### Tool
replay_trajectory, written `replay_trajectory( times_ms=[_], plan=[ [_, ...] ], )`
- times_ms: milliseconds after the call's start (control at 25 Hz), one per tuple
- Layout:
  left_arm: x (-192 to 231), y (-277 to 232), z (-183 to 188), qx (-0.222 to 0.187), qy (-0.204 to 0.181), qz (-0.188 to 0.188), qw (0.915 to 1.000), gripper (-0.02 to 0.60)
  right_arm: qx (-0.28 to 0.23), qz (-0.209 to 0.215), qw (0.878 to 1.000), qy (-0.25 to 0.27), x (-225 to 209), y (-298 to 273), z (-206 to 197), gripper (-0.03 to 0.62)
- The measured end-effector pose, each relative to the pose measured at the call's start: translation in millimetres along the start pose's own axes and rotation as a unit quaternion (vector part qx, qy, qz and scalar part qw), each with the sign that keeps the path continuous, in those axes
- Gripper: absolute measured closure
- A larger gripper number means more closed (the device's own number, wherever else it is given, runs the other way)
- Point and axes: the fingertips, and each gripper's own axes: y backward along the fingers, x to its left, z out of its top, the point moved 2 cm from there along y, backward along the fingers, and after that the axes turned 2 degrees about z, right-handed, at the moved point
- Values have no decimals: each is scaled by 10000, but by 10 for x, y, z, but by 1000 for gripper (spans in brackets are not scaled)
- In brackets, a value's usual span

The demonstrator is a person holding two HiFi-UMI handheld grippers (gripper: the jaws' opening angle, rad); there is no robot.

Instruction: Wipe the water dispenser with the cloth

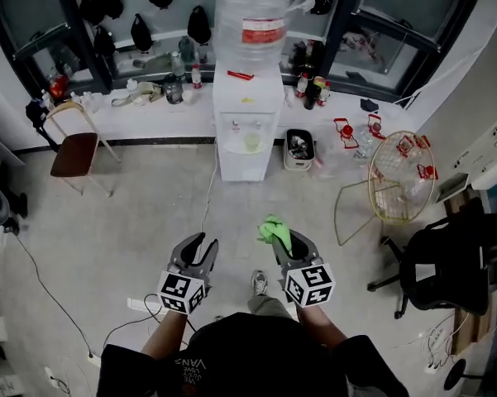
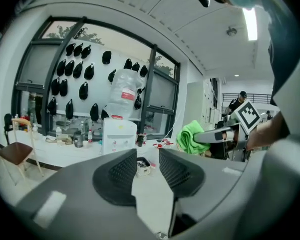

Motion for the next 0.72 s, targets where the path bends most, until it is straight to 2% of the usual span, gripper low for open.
replay_trajectory(
  times_ms=[160,360,480,720],
  plan=[
    [165,-346,76,-56,-67,499,9987,469,176,260,9995,102,-360,-267,88,482],
    [225,-634,51,54,3,872,9962,469,329,561,9978,100,-692,-550,115,482],
    [241,-762,54,129,180,937,9954,469,414,654,9970,21,-828,-741,127,482],
    [537,-918,73,196,80,953,9952,469,578,667,9961,-4,-845,-1148,125,482]
  ],
)
